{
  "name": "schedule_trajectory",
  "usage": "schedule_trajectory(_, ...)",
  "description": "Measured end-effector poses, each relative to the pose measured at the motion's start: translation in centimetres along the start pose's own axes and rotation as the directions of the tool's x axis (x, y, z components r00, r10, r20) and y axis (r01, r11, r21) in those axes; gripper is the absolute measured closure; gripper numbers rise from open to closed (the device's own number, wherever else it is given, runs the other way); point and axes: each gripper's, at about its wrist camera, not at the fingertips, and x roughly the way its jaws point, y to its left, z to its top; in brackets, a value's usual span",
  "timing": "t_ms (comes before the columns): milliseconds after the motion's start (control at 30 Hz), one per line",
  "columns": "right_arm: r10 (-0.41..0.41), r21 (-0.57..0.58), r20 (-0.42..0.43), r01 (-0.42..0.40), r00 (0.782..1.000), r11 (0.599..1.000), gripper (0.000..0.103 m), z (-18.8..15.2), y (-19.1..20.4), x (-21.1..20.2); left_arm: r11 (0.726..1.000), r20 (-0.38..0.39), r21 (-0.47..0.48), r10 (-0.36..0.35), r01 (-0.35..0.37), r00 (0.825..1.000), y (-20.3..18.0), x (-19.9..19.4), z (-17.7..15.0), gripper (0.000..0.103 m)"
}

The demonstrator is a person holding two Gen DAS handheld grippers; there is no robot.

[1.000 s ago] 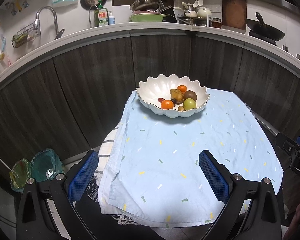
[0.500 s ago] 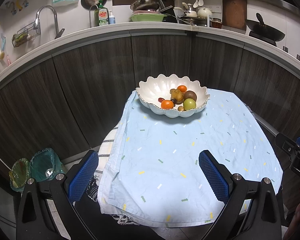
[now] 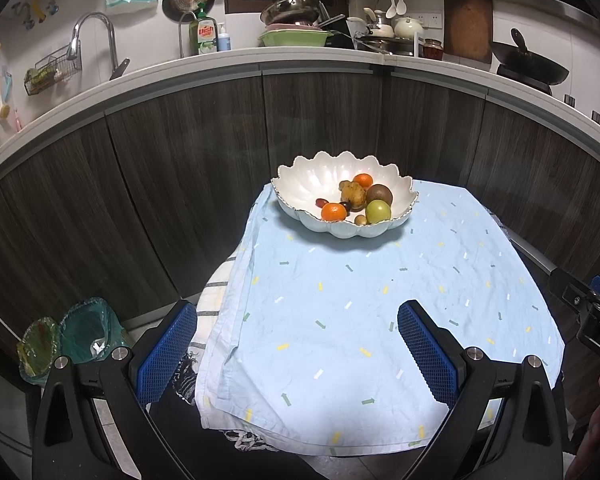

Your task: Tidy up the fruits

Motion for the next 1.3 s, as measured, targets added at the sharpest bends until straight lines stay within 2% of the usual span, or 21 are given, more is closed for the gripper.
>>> schedule_trajectory(1300, 0.0, 0.0, -0.005, 0.0, 1.0, 1.0, 0.013, -0.15, 0.15, 0.09, 1.0, -0.008, -0.007, -0.006, 0.006, 1.0, -0.18, 0.36, -0.23, 0.001)
